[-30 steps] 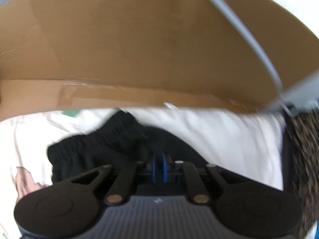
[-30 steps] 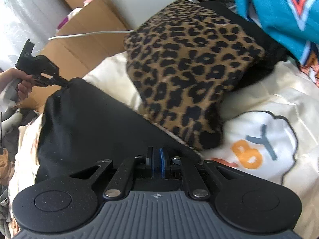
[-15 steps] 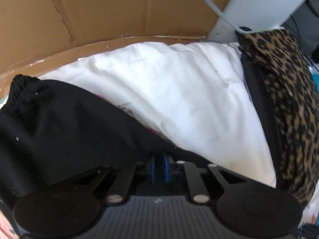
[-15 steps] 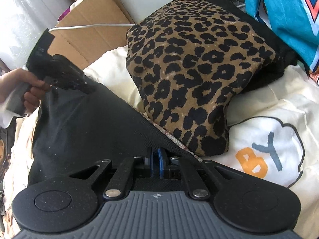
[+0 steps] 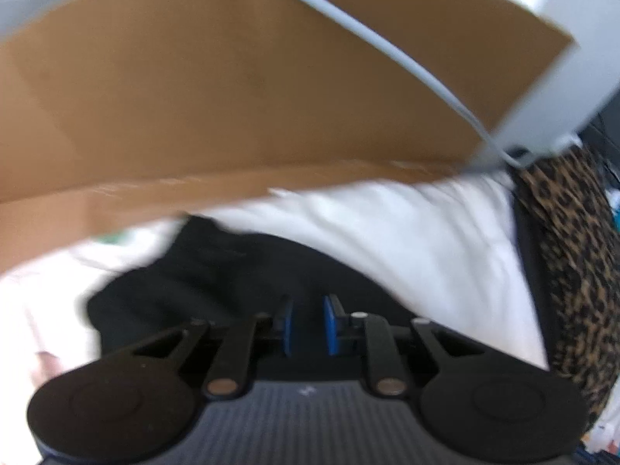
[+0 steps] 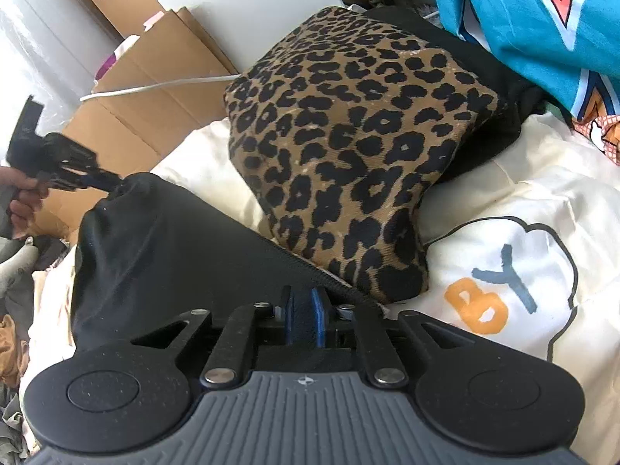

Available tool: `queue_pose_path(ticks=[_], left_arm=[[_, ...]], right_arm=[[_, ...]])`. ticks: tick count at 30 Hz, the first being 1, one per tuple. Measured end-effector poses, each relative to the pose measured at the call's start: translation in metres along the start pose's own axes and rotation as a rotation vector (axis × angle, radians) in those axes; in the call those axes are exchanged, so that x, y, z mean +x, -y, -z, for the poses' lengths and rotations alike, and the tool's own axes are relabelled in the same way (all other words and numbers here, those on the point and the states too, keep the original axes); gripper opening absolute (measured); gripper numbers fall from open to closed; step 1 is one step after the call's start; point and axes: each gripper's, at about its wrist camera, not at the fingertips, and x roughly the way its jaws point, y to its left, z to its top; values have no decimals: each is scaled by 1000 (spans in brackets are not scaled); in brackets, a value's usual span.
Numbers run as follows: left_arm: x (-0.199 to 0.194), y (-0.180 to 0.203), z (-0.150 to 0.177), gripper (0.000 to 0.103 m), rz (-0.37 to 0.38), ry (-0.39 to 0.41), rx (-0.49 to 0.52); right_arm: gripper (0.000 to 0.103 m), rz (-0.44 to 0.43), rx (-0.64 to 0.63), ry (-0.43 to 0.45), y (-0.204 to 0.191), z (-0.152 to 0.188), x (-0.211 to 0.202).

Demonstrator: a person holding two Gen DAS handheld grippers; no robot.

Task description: Fold clothes

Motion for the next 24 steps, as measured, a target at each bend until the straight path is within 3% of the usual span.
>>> queue_pose_path(ticks=[1,4,7,16,24], left_arm=[[-5,-12,-3,18,-21,15,-16],[-11,-38,-7,18,-45,56,-70],[-2,-49,-3,18,-45,27,-89],[50,-61,18,19,-54,-14,-133],[58,-60,20,18,-64,10,-128]], right_arm=[[27,-1,-2,4,-2,0,0],[28,-6,-1,8,-6,1,-2],[28,-4,-13,-3,-9,2,-1],[28,32,-90,-58,-13,8,4],[28,79,-104,-76,-5,10,5]])
